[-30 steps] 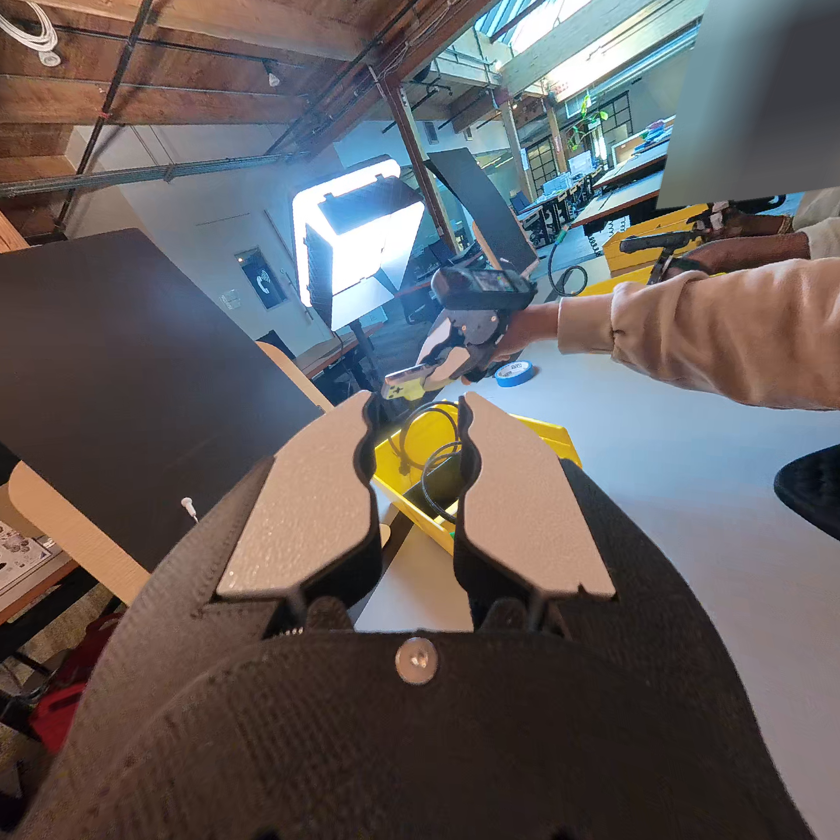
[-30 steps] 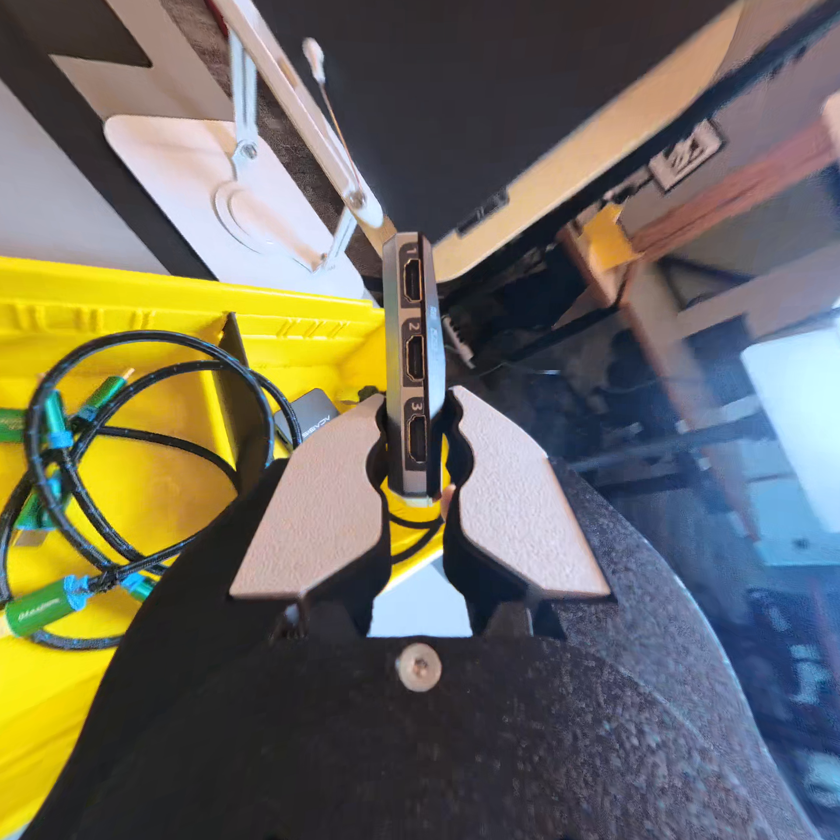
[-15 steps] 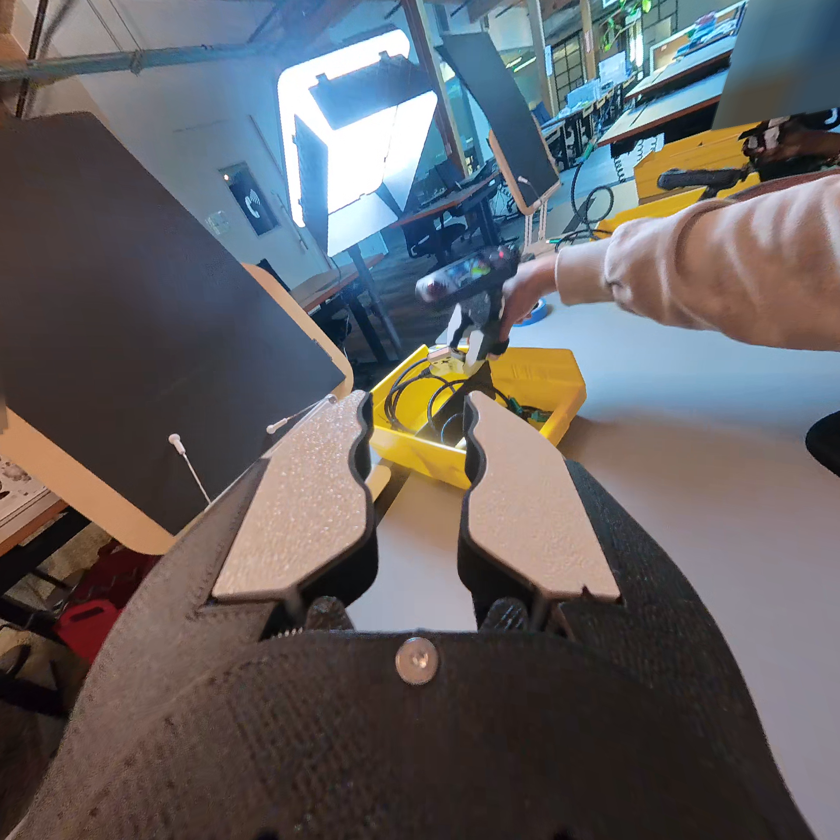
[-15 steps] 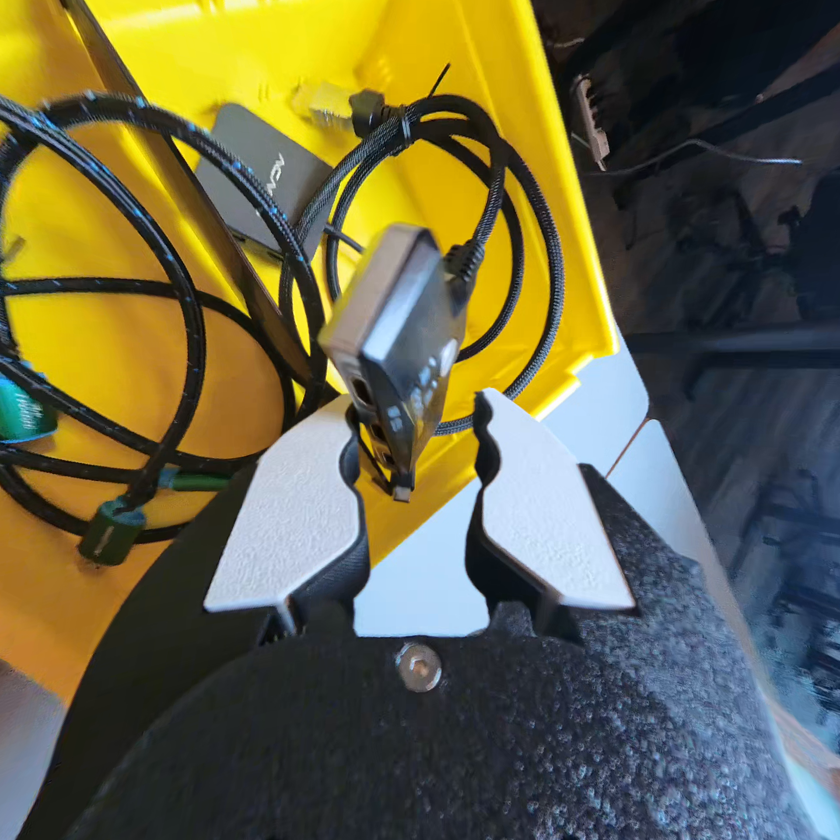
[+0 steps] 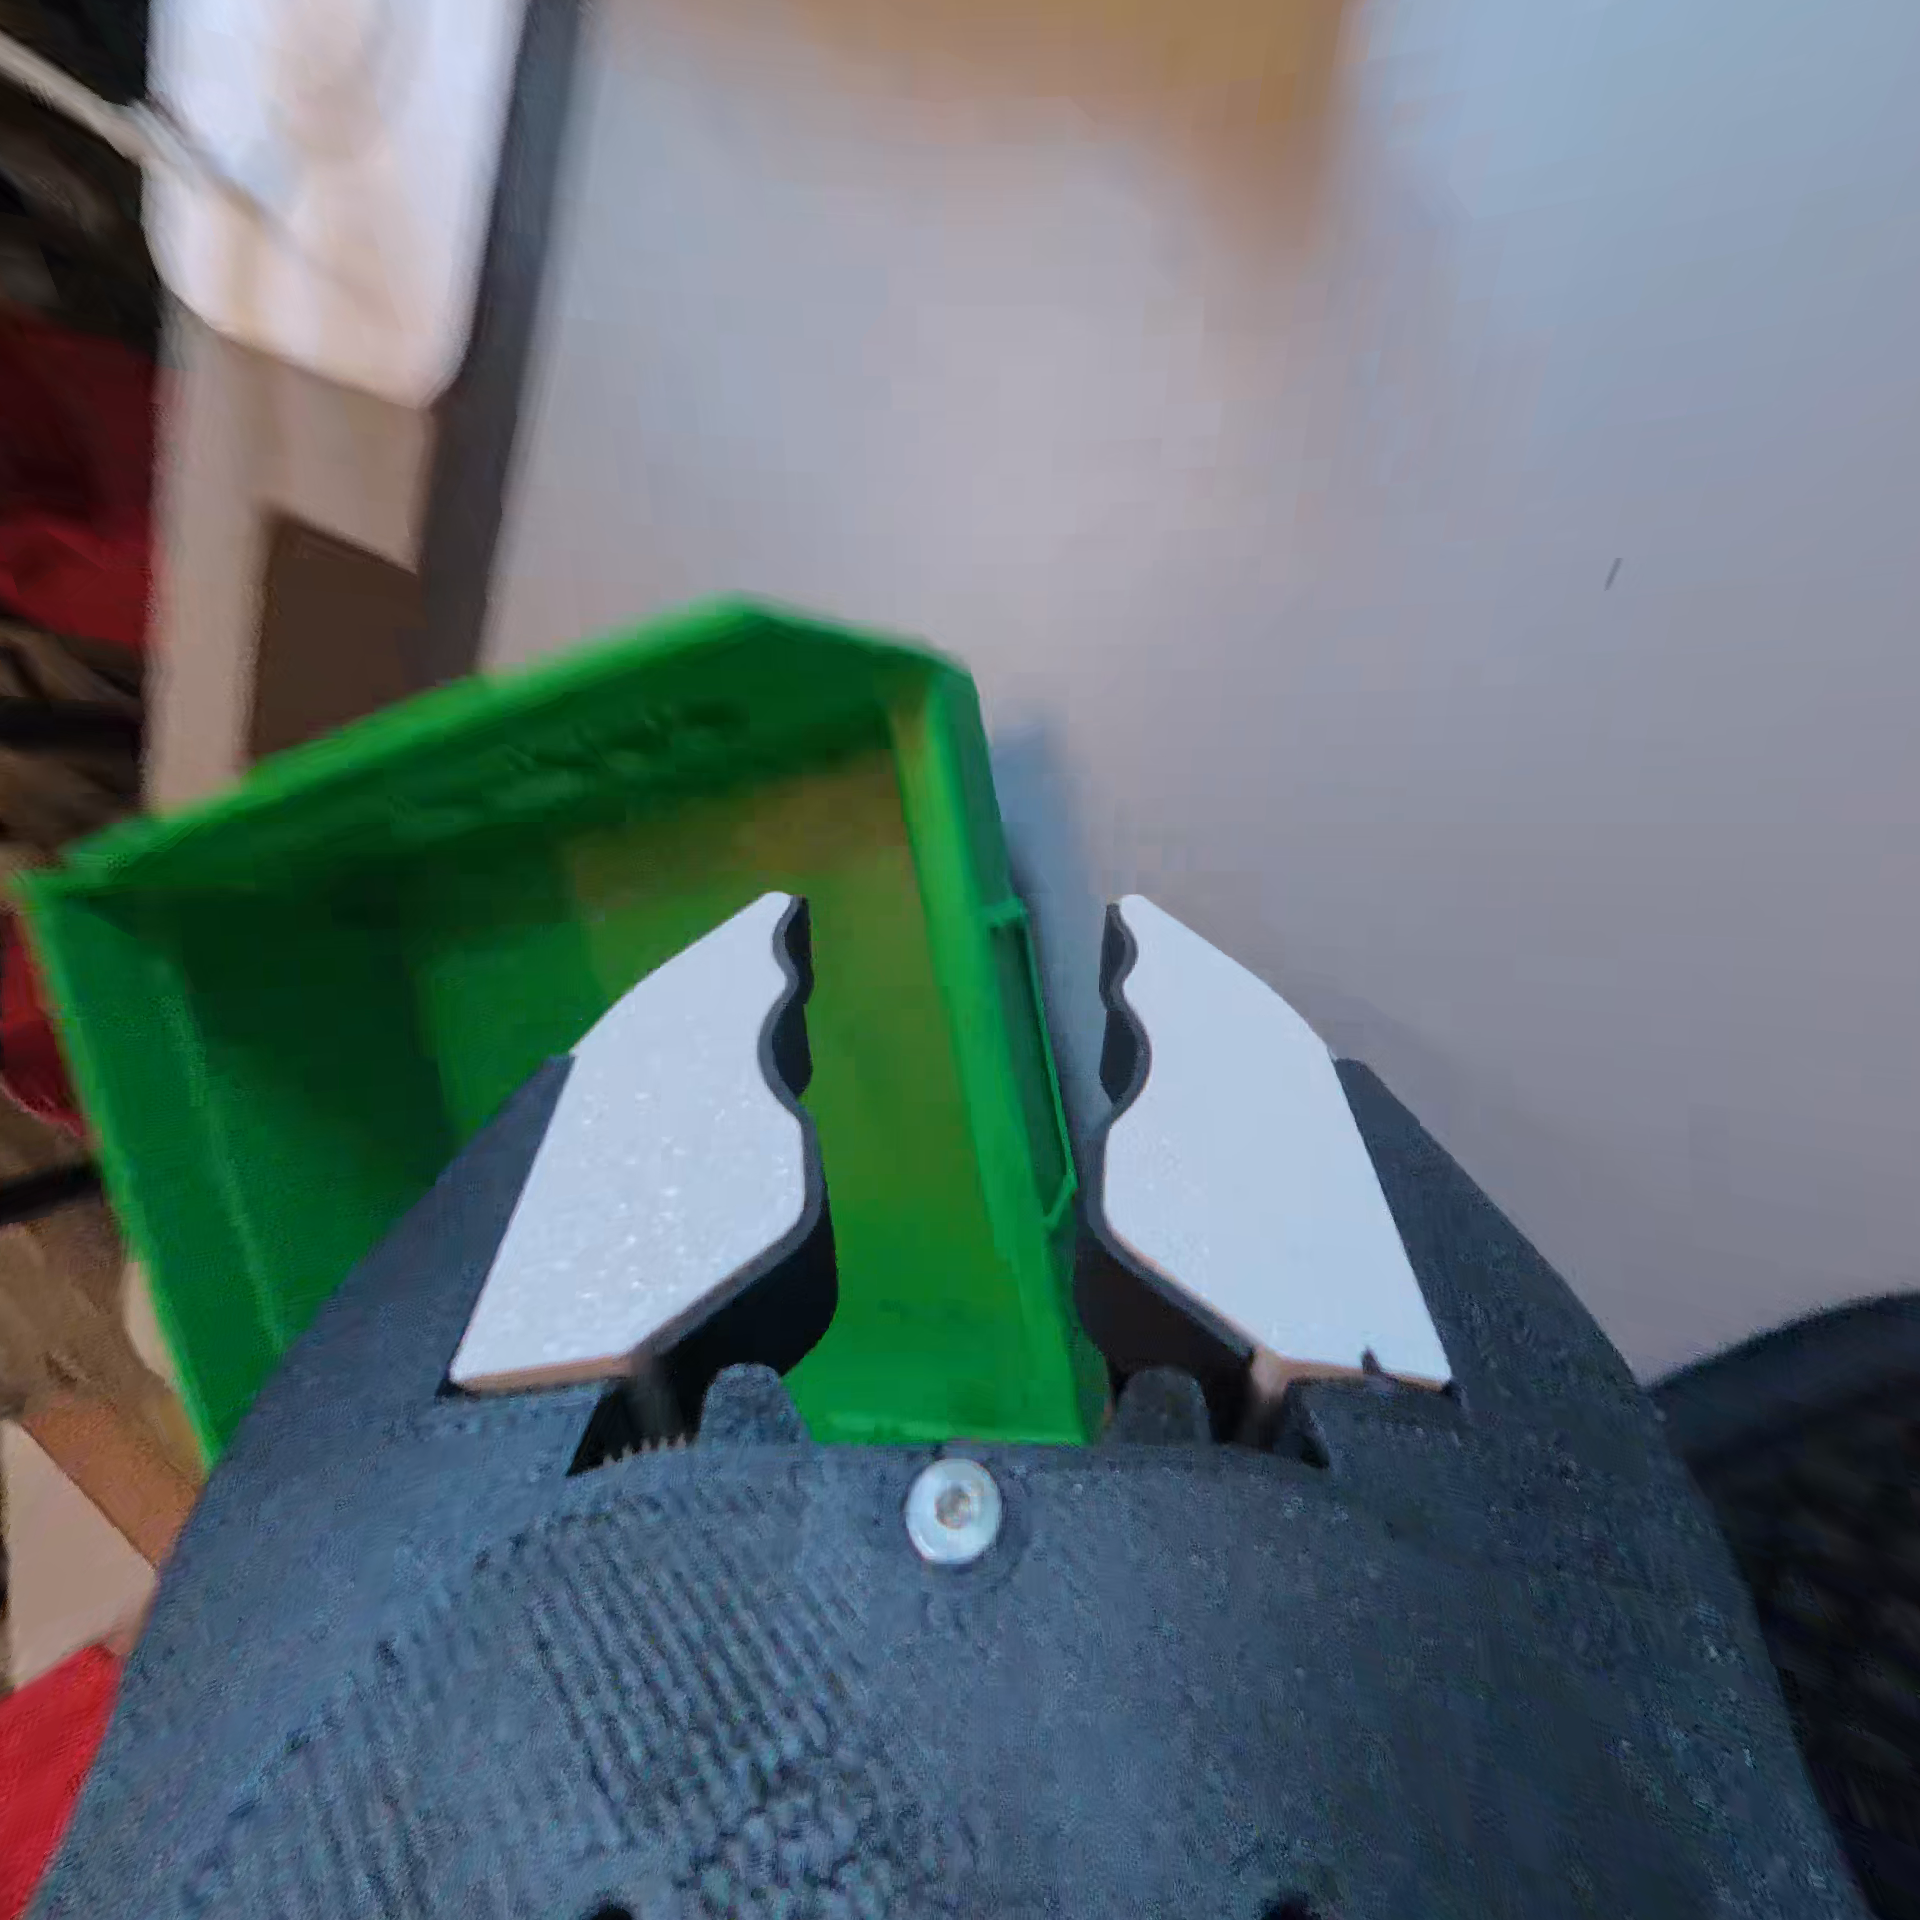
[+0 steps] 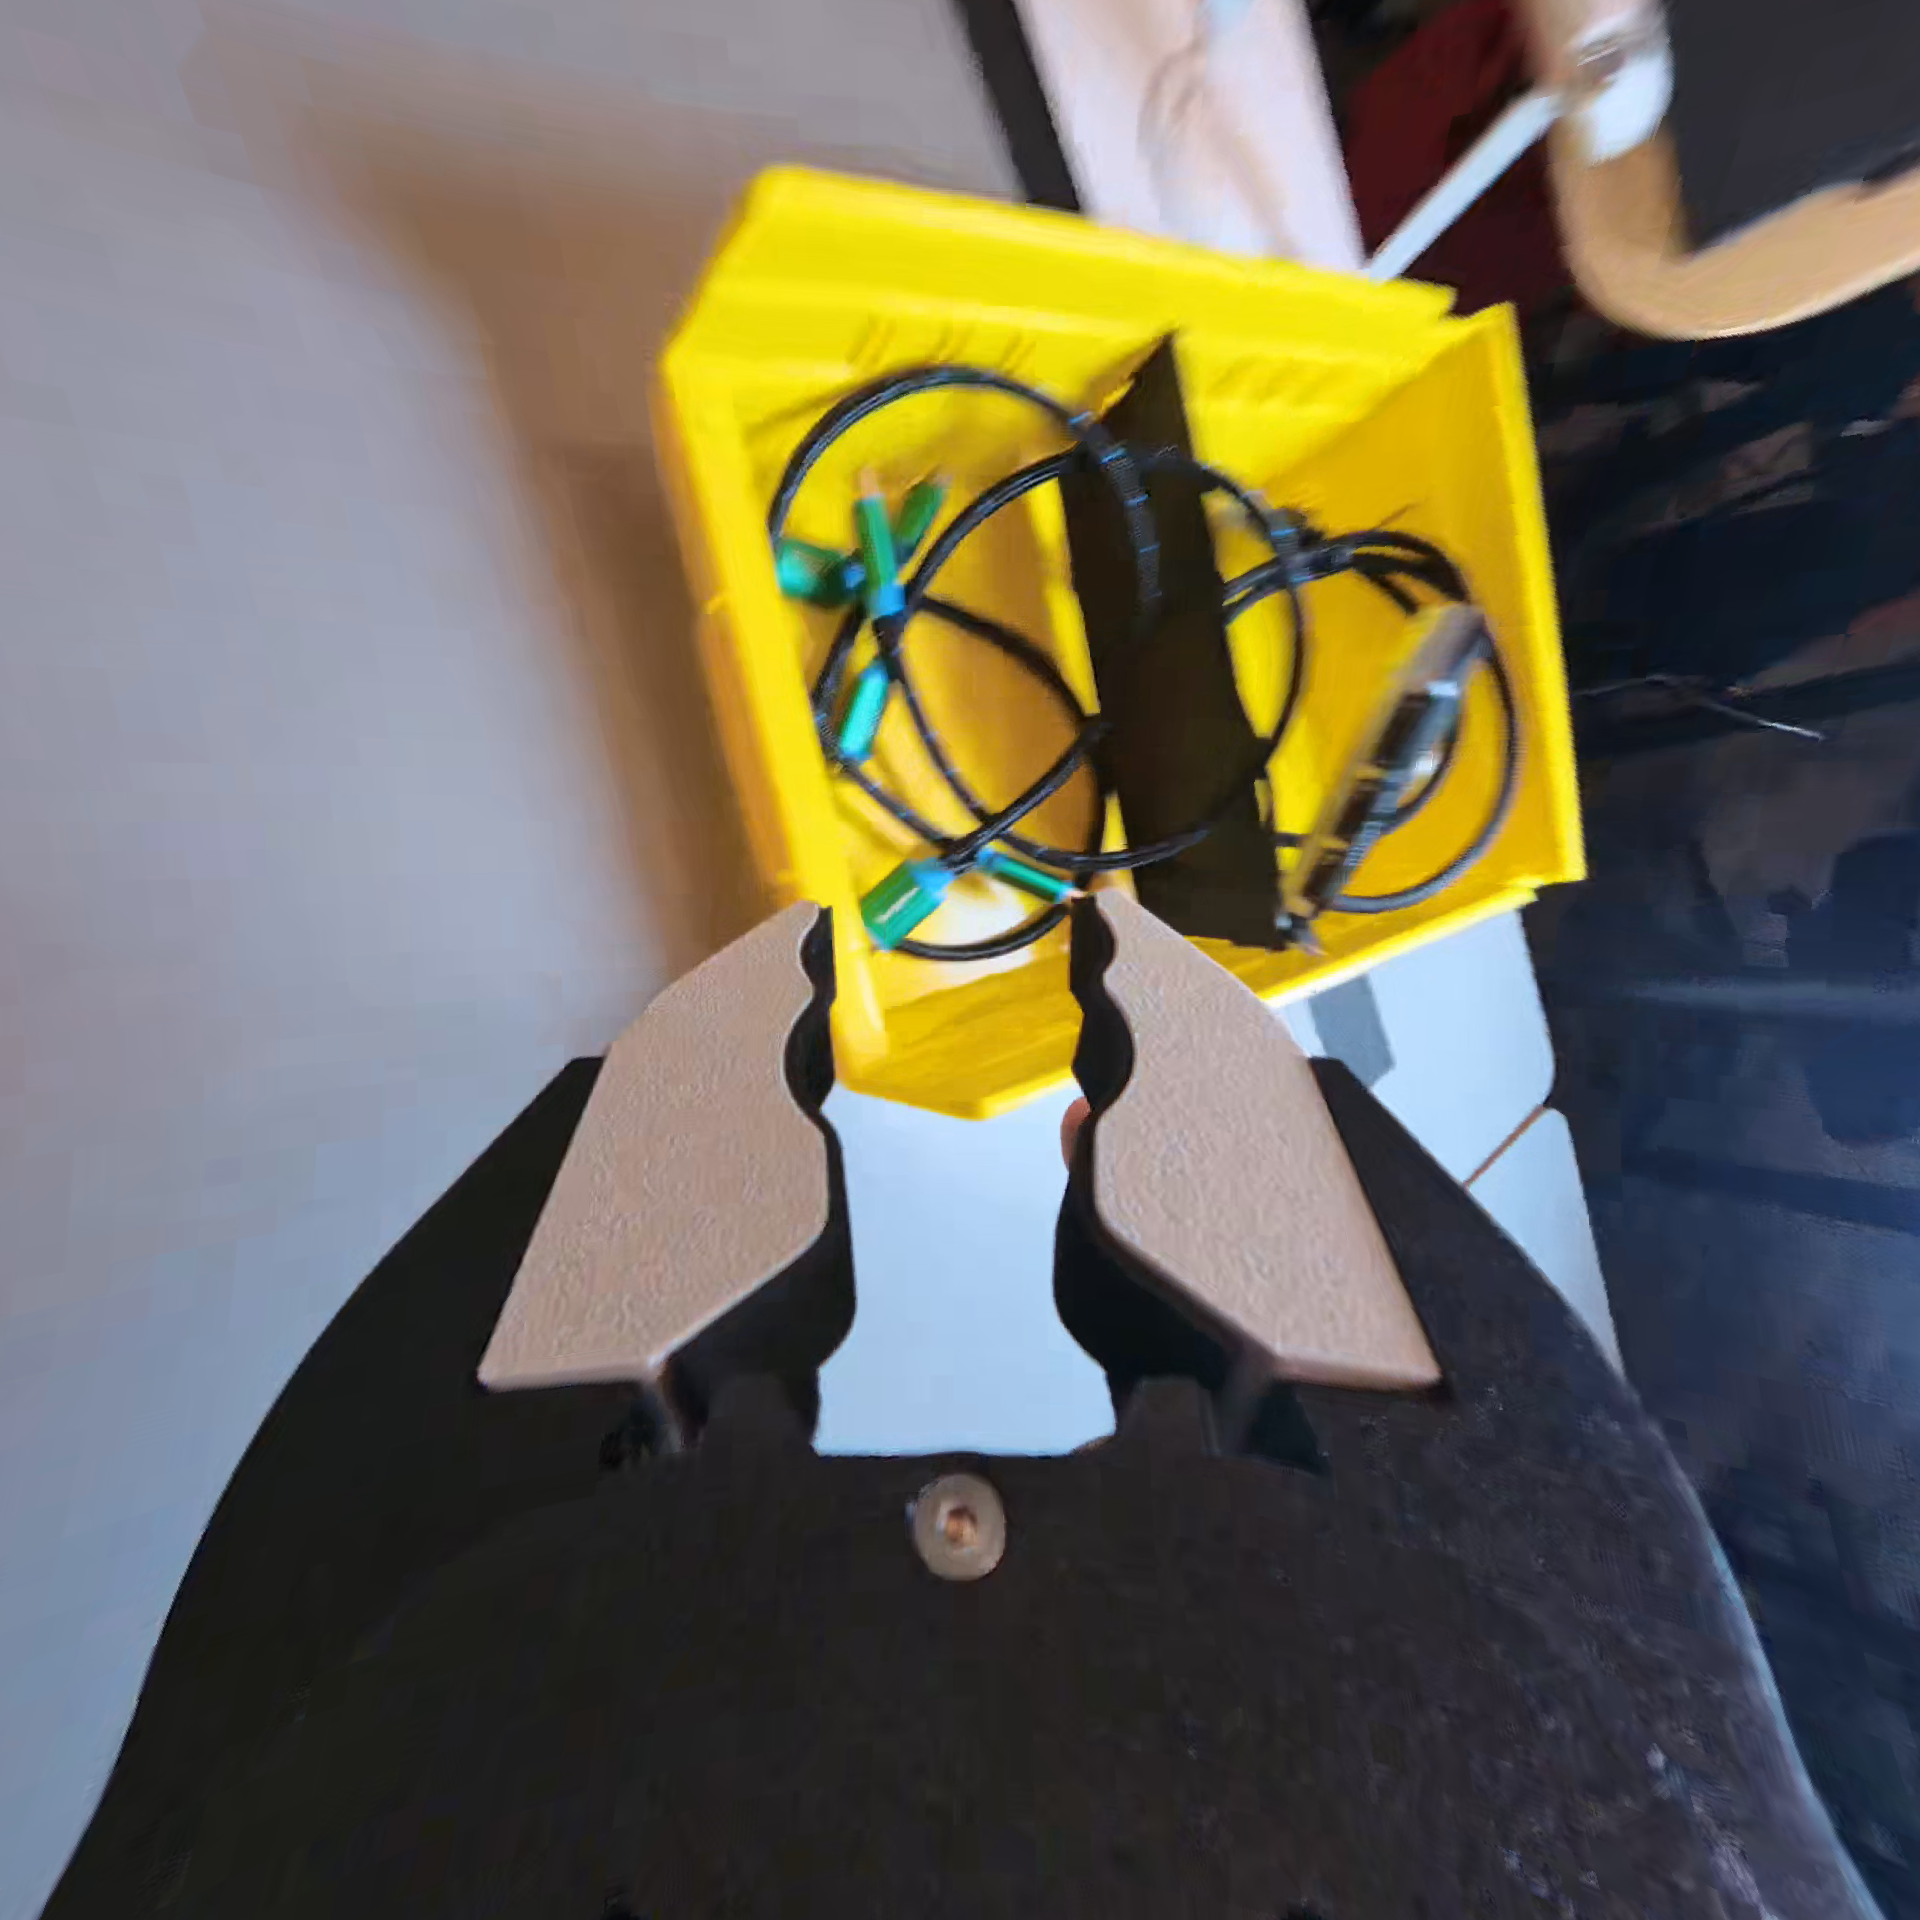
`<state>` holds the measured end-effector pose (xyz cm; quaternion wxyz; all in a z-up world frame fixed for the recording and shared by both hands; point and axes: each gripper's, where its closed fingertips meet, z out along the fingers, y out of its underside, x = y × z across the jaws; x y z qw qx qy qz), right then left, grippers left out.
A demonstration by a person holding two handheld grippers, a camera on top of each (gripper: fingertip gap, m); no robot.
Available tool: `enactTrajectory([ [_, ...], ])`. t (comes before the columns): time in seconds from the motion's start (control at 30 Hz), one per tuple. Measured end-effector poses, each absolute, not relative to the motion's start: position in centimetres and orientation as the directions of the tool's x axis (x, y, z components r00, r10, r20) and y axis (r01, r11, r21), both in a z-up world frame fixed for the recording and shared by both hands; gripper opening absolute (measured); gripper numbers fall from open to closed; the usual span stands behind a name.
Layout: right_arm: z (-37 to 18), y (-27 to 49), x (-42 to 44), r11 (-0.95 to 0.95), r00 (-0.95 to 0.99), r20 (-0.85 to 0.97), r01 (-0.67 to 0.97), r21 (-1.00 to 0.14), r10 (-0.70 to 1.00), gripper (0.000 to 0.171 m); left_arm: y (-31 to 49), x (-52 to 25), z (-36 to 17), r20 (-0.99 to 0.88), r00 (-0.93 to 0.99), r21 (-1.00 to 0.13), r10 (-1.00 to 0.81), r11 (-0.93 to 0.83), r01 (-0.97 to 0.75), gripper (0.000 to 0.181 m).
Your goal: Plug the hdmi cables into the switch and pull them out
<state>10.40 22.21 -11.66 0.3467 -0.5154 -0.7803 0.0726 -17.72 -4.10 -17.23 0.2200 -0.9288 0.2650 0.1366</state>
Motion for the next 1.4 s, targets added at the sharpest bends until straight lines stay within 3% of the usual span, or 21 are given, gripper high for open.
enactTrajectory([
  [0.03,-13.4,21.2,10.2,0.486,-0.276,0.474,0.772,-0.409,0.836,0.046,-5.1,-18.5,-19.0,-0.349,0.829,-0.27,-0.437,-0.8,-0.536,0.055],
  [0.1,-16.5,19.9,8.9,0.538,-0.357,0.484,0.785,-0.307,0.798,0.05,-6.5,-20.1,-21.7,-0.362,0.819,-0.148,-0.446,-0.84,-0.522,0.055],
  [0.17,-19.2,19.7,7.0,0.573,-0.412,0.496,0.786,-0.231,0.764,0.055,-7.2,-21.7,-23.7,-0.43,0.755,-0.016,-0.495,-0.832,-0.554,0.042],
  [0.2,-20.3,19.9,5.9,0.586,-0.428,0.503,0.783,-0.207,0.751,0.056,-7.1,-21.7,-24.4,-0.449,0.719,0.019,-0.531,-0.81,-0.586,0.036],
  [0.3,-22.9,21.0,3.2,0.618,-0.476,0.516,0.774,-0.138,0.712,0.049,-6.3,-21.9,-24.6,-0.54,0.637,0.069,-0.55,-0.784,-0.617,0.039],
  [0.37,-24.4,20.1,2.7,0.637,-0.527,0.45,0.76,-0.128,0.721,0.029,-6.1,-20.4,-24.6,-0.527,0.612,0.038,-0.59,-0.736,-0.676,0.039],
  [0.5,-24.4,18.2,2.6,0.676,-0.559,0.468,0.728,-0.119,0.684,0.03,-5.3,-15.5,-24.7,-0.475,0.556,-0.108,-0.682,-0.582,-0.806,0.032],
  [0.67,-24.2,12.5,4.9,0.735,-0.584,0.542,0.67,-0.098,0.604,0.03,-2.0,-13.5,-24.4,-0.588,0.442,-0.1,-0.677,-0.482,-0.87,0.031],
  [0.77,-23.0,8.4,5.9,0.726,-0.478,0.636,0.659,-0.196,0.606,0.032,-0.3,-13.3,-23.9,-0.625,0.479,-0.144,-0.617,-0.513,-0.847,0.038],
  [0.83,-20.8,3.1,7.3,0.679,-0.413,0.559,0.59,-0.437,0.719,0.034,0.0,-12.7,-22.8,-0.645,0.527,-0.206,-0.553,-0.538,-0.817,0.047],
  [0.9,-16.5,-0.8,9.0,0.538,-0.311,0.439,0.476,-0.696,0.843,0.035,0.0,-10.1,-21.0,-0.631,0.608,-0.384,-0.482,-0.487,-0.784,0.04],
  [1.0,-11.2,1.0,13.0,0.331,-0.062,0.331,0.342,-0.88,0.942,0.034,-1.6,-4.0,-18.8,-0.42,0.783,-0.683,-0.46,-0.408,-0.606,0.038],
  [1.13,-11.4,11.3,18.6,0.095,0.33,0.222,0.361,-0.928,0.917,0.042,-1.8,1.5,-17.9,-0.048,0.914,-0.877,-0.402,-0.421,-0.231,0.043],
  [1.27,-15.3,14.3,18.2,-0.119,0.377,0.036,0.379,-0.918,0.925,0.058,1.6,2.5,-17.9,0.198,0.957,-0.924,-0.214,-0.366,0.109,0.066],
  [1.33,-16.7,14.5,16.7,-0.165,0.371,-0.011,0.386,-0.908,0.928,0.059,3.1,2.4,-18.5,0.183,0.97,-0.926,-0.16,-0.358,0.116,0.064],
  [1.4,-18.1,15.0,15.2,-0.2,0.374,-0.041,0.397,-0.896,0.927,0.041,4.1,1.6,-18.9,0.066,0.99,-0.94,-0.123,-0.34,0.02,0.054],
])
